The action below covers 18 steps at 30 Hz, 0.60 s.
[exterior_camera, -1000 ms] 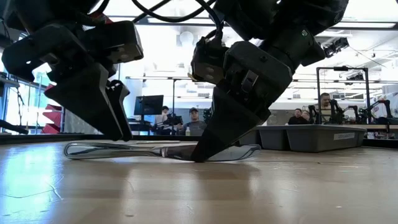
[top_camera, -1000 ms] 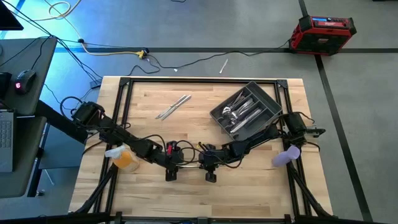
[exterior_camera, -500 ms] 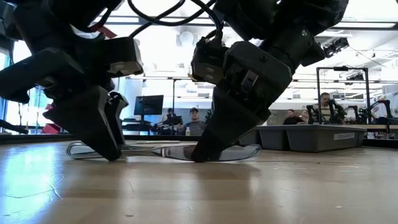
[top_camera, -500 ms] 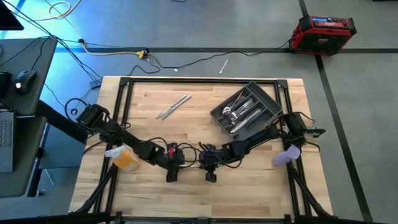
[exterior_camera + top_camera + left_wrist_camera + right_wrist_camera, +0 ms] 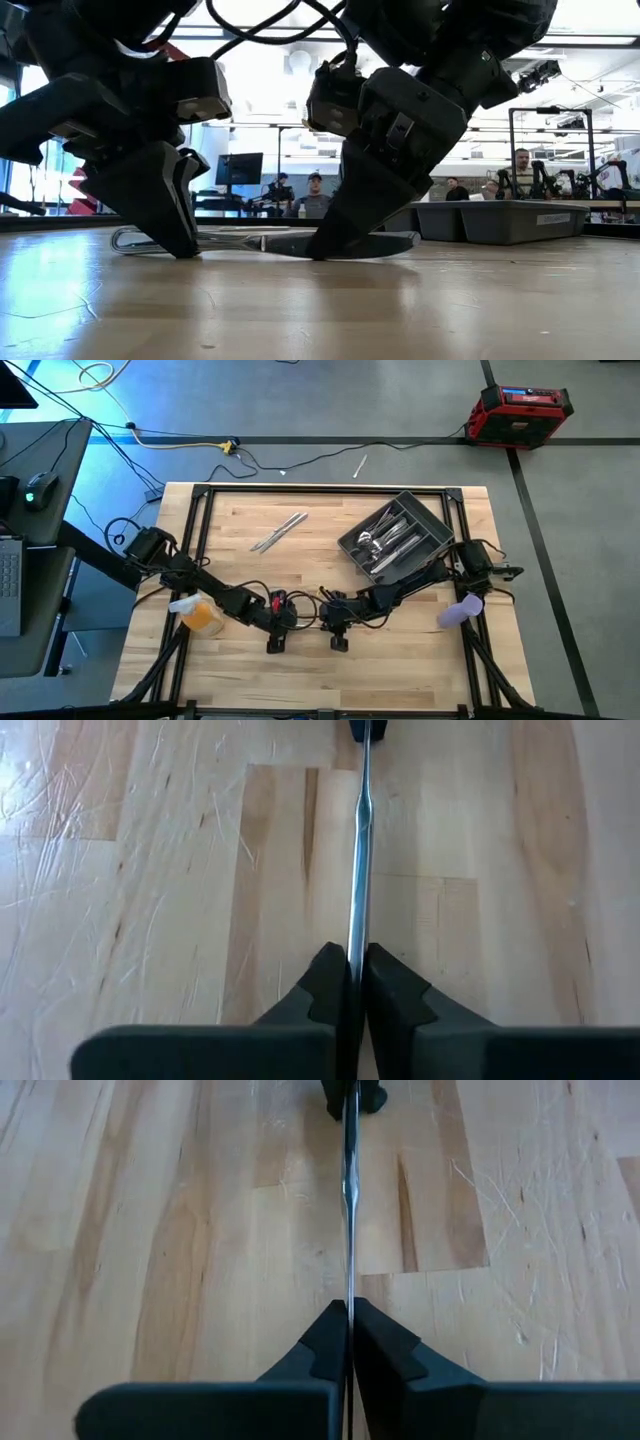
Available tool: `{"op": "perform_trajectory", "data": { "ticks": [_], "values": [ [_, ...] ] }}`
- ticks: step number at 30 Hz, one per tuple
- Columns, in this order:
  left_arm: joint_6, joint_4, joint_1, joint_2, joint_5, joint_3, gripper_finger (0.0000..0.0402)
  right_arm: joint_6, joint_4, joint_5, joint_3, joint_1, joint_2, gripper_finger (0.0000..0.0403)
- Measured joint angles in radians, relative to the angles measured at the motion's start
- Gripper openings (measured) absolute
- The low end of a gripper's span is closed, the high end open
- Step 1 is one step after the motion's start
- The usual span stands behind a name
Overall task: Sort silverware
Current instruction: Put the knife in the silverware tray
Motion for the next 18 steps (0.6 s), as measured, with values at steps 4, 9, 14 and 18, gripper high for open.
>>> {"op": "perform_trajectory", "data": {
  "ticks": [4, 9, 14, 18],
  "values": [
    [0.031, 0.002, -0.001, 0.001, -0.011, 0.001, 0.0002, -0.125, 0.002, 0.005, -0.003, 0.012, -0.042, 0.0021],
    [0.071, 0.013, 0.0, 0.002, -0.034, 0.001, 0.0001, -0.331, -0.094, -0.004, -0.009, 0.015, -0.141, 0.01],
    [0.1, 0.017, -0.002, 0.002, -0.046, 0.0, 0.0001, -0.704, -0.338, -0.002, 0.04, 0.029, -0.244, 0.0175],
    [0.174, 0.035, 0.0, 0.002, -0.023, -0.001, 0.0, -1.002, -0.465, 0.053, 0.113, 0.052, -0.256, 0.0202]
  ]
}}
